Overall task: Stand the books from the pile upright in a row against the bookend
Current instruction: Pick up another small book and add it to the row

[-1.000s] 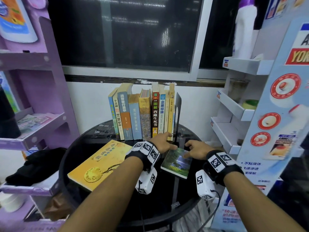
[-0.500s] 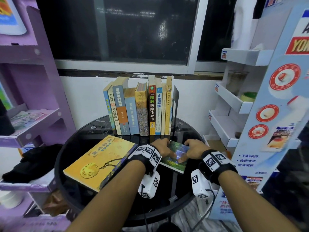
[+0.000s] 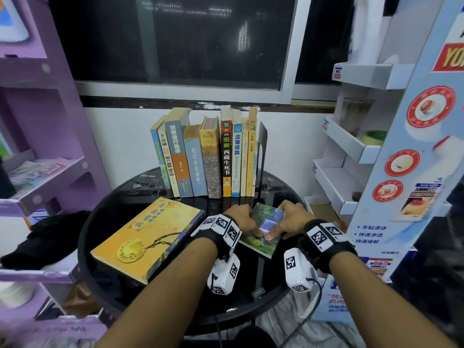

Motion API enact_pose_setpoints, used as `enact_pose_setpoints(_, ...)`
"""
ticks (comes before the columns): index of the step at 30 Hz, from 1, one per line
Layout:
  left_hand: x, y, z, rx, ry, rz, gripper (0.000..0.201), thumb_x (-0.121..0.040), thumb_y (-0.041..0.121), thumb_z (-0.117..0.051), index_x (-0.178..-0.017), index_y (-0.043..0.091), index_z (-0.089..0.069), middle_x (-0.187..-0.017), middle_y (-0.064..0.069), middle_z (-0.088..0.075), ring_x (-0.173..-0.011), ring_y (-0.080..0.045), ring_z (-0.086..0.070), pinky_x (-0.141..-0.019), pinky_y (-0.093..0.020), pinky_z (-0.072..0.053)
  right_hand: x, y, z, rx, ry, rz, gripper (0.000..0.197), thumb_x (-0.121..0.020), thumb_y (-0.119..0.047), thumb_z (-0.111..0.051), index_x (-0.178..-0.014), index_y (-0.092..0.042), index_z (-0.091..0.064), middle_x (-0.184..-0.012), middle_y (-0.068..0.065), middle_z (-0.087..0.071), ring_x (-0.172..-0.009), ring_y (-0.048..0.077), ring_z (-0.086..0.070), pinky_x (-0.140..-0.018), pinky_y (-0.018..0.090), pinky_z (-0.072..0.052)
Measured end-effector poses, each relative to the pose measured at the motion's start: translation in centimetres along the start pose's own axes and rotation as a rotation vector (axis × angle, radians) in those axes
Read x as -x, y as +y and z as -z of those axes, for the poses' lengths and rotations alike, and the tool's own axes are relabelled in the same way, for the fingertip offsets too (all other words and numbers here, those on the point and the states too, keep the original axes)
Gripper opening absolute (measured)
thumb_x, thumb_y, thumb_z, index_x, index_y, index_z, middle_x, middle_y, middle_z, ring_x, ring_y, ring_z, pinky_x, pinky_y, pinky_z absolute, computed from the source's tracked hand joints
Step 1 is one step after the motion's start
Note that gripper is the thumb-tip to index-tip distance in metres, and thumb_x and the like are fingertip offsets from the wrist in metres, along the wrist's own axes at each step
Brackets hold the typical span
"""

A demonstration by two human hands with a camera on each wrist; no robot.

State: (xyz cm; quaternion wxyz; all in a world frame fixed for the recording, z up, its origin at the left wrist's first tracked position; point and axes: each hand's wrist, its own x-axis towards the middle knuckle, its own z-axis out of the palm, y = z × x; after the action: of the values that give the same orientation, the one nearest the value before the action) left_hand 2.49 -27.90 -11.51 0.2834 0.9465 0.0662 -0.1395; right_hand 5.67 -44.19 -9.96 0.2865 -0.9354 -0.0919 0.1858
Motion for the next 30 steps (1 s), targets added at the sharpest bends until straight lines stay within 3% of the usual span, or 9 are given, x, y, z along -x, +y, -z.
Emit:
enact_pose_setpoints(4,0.2,-0.2,0.4,0.074,0.006,0.002,0.081,-0.07,0.035,-0.083,-0.133,0.012,-0.038,-0.13,-0.007,-0.052,-0.114,-0.024,-0.053,-0.093,-0.035,-0.046,0.5,-0.2,0.1,-0.226,-0.083,0.006,0.068,-0.063,0.007,-0.085,-0.108,-0.013,-0.038,-0.103,0.016,-0.061,-0.067,0.029,-0.07,-0.057,0.039,-0.061)
enact_pose_setpoints(8,0.4,-0.2,1.1,0.153,0.0,-0.004,0.082,-0.07,0.031,-0.083,-0.129,0.011,-0.031,-0.122,-0.009,-0.052,-0.108,-0.025,-0.054,-0.08,-0.032,-0.045,0.4,-0.5,0.3,-0.297,-0.078,0.032,0.073,-0.063,0.011,-0.083,-0.111,-0.018,-0.036,-0.107,0.018,-0.06,-0.077,0.041,-0.071,-0.057,0.044,-0.061)
enact_pose_setpoints(13,0.5,-0.1,2.0,0.21,0.0,-0.039,0.084,-0.072,0.024,-0.083,-0.133,0.011,-0.026,-0.118,-0.01,-0.053,-0.105,-0.025,-0.055,-0.085,-0.035,-0.047,0.0,-0.7,0.7,-0.427,-0.031,0.064,0.062,-0.072,0.007,-0.079,-0.106,-0.025,-0.039,-0.105,0.023,-0.064,-0.077,0.047,-0.07,-0.061,0.054,-0.059)
enact_pose_setpoints(15,0.6,-0.1,2.3,0.202,-0.014,-0.054,0.086,-0.073,0.024,-0.082,-0.137,0.012,-0.026,-0.123,-0.009,-0.053,-0.109,-0.026,-0.054,-0.093,-0.039,-0.047,0.0,-1.0,1.0,-0.499,-0.031,0.072,0.052,-0.081,0.002,-0.073,-0.113,-0.022,-0.04,-0.101,0.022,-0.065,-0.066,0.041,-0.07,-0.058,0.052,-0.059)
enact_pose_setpoints(17,0.6,0.0,2.8,0.21,-0.018,-0.067,0.088,-0.073,0.022,-0.082,-0.139,0.013,-0.024,-0.127,-0.011,-0.052,-0.114,-0.029,-0.053,-0.098,-0.045,-0.046,0.0,-1.2,1.4,-0.579,-0.063,0.066,0.047,-0.087,-0.001,-0.067,-0.122,-0.017,-0.041,-0.104,0.024,-0.064,-0.064,0.039,-0.07,-0.056,0.05,-0.06)
enact_pose_setpoints(21,0.6,0.3,3.8,0.244,-0.002,-0.096,0.087,-0.074,0.016,-0.081,-0.139,0.016,-0.023,-0.133,-0.013,-0.047,-0.119,-0.03,-0.05,-0.097,-0.043,-0.046,0.2,-1.6,2.3,-0.671,-0.146,0.094,0.046,-0.092,-0.001,-0.06,-0.131,-0.016,-0.043,-0.117,0.028,-0.062,-0.071,0.041,-0.071,-0.058,0.049,-0.06)
enact_pose_setpoints(25,0.5,0.9,4.7,0.193,0.014,-0.146,0.083,-0.073,0.022,-0.082,-0.137,0.017,-0.029,-0.13,-0.008,-0.051,-0.114,-0.027,-0.054,-0.094,-0.04,-0.047,0.5,-2.1,3.4,-0.687,-0.147,0.139,0.042,-0.093,0.001,-0.058,-0.129,-0.017,-0.046,-0.103,0.025,-0.069,-0.073,0.042,-0.071,-0.059,0.048,-0.06)
enact_pose_setpoints(28,0.3,1.4,5.8,0.134,0.151,-0.211,0.078,-0.075,0.025,-0.08,-0.138,0.019,-0.035,-0.125,-0.001,-0.053,-0.111,-0.02,-0.054,-0.088,-0.03,-0.045,0.3,-2.1,4.1,-0.702,-0.065,0.154,0.045,-0.092,0.001,-0.06,-0.132,-0.013,-0.045,-0.107,0.025,-0.066,-0.069,0.042,-0.071,-0.056,0.045,-0.061)
enact_pose_setpoints(30,0.0,1.6,6.8,0.076,0.326,-0.285,0.061,-0.079,0.023,-0.076,-0.132,0.019,-0.045,-0.12,0.003,-0.056,-0.107,-0.017,-0.055,-0.085,-0.027,-0.044,0.2,-2.3,4.6,-0.688,0.016,0.166,0.048,-0.092,0.0,-0.06,-0.134,-0.014,-0.044,-0.114,0.027,-0.062,-0.069,0.042,-0.069,-0.058,0.047,-0.061)
